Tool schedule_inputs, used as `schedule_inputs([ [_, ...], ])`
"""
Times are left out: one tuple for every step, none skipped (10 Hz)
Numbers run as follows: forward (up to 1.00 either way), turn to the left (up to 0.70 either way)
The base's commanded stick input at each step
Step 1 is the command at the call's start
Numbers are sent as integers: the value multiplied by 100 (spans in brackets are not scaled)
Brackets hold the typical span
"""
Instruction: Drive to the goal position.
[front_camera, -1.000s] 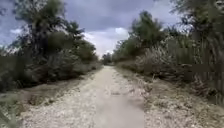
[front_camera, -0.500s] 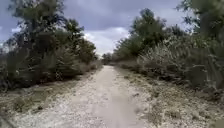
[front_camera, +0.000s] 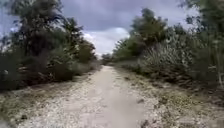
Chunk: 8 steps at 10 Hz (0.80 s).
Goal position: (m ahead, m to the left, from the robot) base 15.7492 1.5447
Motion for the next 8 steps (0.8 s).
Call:
schedule_inputs([
  [50,1],
  [50,1],
  [50,1],
  [50,1],
  [50,1],
  [50,1],
  [50,1],
  [50,1],
])
